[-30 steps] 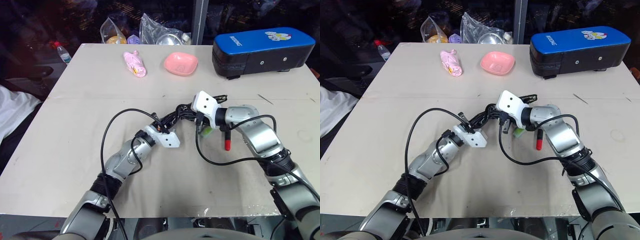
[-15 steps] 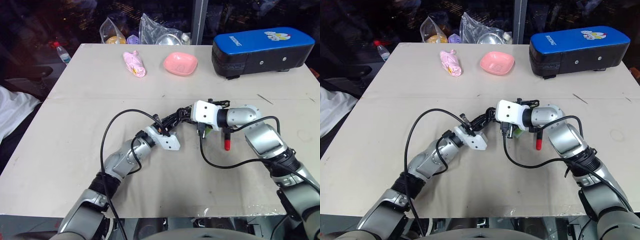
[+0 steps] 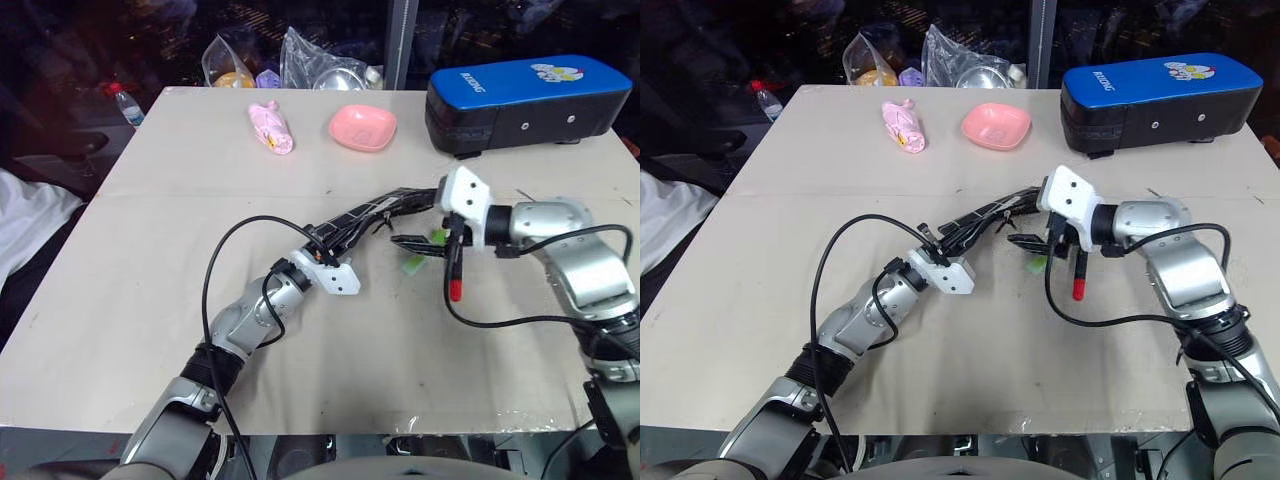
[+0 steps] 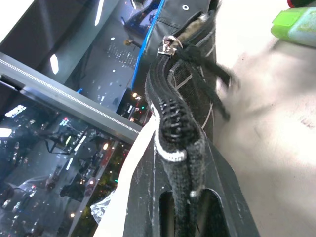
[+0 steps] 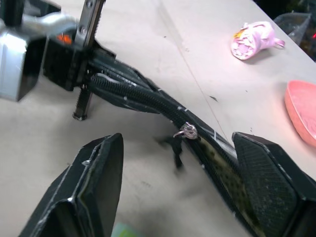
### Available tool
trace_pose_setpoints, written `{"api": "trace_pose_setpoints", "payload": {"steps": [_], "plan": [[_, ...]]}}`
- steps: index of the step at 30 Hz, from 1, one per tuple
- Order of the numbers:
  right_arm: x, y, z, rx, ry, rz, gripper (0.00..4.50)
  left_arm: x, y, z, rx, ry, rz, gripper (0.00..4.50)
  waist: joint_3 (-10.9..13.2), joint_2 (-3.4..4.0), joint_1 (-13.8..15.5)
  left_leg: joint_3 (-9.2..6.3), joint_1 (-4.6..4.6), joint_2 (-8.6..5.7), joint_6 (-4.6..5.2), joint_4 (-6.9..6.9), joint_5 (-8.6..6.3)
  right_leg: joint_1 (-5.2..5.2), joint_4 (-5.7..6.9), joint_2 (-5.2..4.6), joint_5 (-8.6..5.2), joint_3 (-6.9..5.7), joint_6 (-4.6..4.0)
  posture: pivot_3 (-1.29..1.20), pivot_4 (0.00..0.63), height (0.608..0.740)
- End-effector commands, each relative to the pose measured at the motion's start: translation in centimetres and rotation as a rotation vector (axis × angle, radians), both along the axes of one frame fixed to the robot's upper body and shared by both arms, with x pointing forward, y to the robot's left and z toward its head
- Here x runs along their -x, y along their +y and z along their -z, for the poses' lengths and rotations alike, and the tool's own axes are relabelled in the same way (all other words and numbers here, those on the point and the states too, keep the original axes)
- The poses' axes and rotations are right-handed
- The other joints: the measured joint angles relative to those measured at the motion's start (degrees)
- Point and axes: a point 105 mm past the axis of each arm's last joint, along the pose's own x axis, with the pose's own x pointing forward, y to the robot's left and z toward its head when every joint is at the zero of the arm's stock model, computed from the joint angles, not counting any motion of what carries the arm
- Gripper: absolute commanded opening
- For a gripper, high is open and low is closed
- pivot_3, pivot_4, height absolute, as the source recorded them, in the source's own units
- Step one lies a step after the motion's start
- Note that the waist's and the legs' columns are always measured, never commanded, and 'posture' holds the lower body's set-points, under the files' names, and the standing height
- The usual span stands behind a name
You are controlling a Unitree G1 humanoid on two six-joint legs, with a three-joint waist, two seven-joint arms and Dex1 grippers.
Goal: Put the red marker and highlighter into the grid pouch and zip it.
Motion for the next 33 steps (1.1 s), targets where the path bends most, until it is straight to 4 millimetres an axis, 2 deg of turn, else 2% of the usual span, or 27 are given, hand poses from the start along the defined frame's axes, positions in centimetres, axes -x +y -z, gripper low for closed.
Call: {"api": "trace_pose_setpoints", "payload": {"steps": [1, 2, 6, 13, 16, 20, 25, 28, 30, 31, 33], "plan": [[-1.5, -1.2, -1.4, -0.082, -0.008, 0.125, 2.51, 0.0, -0.1, -1.5, 0.044, -0.04, 0.006, 0.0, 0.0, 0.0, 0.0, 0.0, 0.0, 0.0, 0.0, 0.0, 0.0, 0.0, 0.0, 0.0, 0.0, 0.0, 0.0, 0.0, 0.15, 0.74], [-1.9, -1.3, -0.6, -0.089, 0.02, 0.151, 1.9, 0.0, -0.1, -1.5, 0.045, -0.04, 0.009, 0.0, 0.0, 0.0, 0.0, 0.02, 0.0, -0.01, -0.01, 0.0, 0.01, 0.0, 0.0, -0.01, 0.0, 0.0, 0.0, 0.0, 0.15, 0.74], [-3.1, -1.4, 0.6, -0.142, 0.096, 0.252, 0.01, 0.0, -0.3, -1.5, 0.045, -0.041, 0.013, 0.0, 0.0, 0.0, 0.0, 0.03, -0.01, -0.01, -0.02, 0.0, 0.01, 0.0, 0.0, -0.01, 0.0, 0.01, 0.0, 0.0, 0.15, 0.74], [-4.4, -1.0, 1.4, -0.162, 0.122, 0.3, 0.01, 0.1, -0.3, -1.6, 0.042, -0.043, 0.016, 0.0, 0.0, 0.0, 0.0, 0.03, -0.01, -0.02, -0.02, 0.0, 0.01, 0.0, -0.01, -0.01, 0.0, 0.0, 0.01, 0.0, 0.15, 0.74], [-4.7, 0.1, 1.8, -0.116, 0.078, 0.261, 0.01, 0.2, -0.5, -1.6, 0.041, -0.042, 0.028, 0.0, 0.0, 0.0, -0.1, 0.04, -0.01, -0.02, -0.02, 0.0, 0.01, 0.0, -0.01, 0.0, 0.0, 0.0, 0.01, 0.0, 0.15, 0.74], [-4.1, 3.1, 1.6, 0.005, -0.098, 0.119, 0.01, 0.1, -0.7, -1.6, 0.038, -0.038, 0.036, 0.0, 0.0, 0.01, -0.4, 0.03, -0.01, -0.01, -0.02, 0.0, 0.01, -0.01, -0.01, 0.02, 0.0, 0.0, 0.01, 0.0, 0.15, 0.74], [-3.2, 5.3, 1.2, 0.137, -0.334, -0.025, 0.01, 0.0, -0.6, -1.6, 0.041, -0.034, 0.031, 0.0, 0.0, 0.01, -0.2, 0.03, -0.01, -0.02, -0.03, 0.0, 0.02, -0.01, -0.02, 0.02, 0.0, 0.0, 0.01, 0.0, 0.15, 0.74], [-2.6, 5.9, 1.5, 0.32, -0.55, -0.148, 0.81, -0.2, -0.5, -1.6, 0.047, -0.03, 0.022, 0.0, 0.0, 0.01, -0.3, 0.05, -0.02, -0.03, -0.03, 0.01, 0.02, -0.01, -0.02, -0.01, 0.0, 0.01, 0.01, 0.0, 0.15, 0.74], [-2.5, 5.9, 2.0, 0.375, -0.59, -0.185, 1.79, -0.2, -0.5, -1.6, 0.053, -0.027, 0.018, 0.0, 0.0, 0.01, -0.3, 0.05, -0.01, -0.03, -0.04, 0.02, 0.02, -0.01, -0.02, -0.01, 0.0, 0.0, 0.02, 0.0, 0.15, 0.74], [-2.5, 6.0, 2.1, 0.384, -0.607, -0.196, 2.13, -0.3, -0.5, -1.6, 0.055, -0.026, 0.017, 0.0, 0.0, 0.01, -0.3, 0.05, -0.01, -0.02, -0.04, 0.02, 0.02, -0.01, -0.02, 0.0, -0.01, 0.0, 0.02, 0.0, 0.15, 0.74], [-2.7, 6.0, 2.2, 0.402, -0.643, -0.207, 3.22, -0.3, -0.6, -1.7, 0.061, -0.024, 0.013, 0.0, 0.0, 0.01, -0.3, 0.06, 0.0, -0.02, -0.05, 0.01, 0.03, -0.01, -0.01, 0.02, -0.01, 0.0, 0.02, 0.0, 0.15, 0.74]]}}
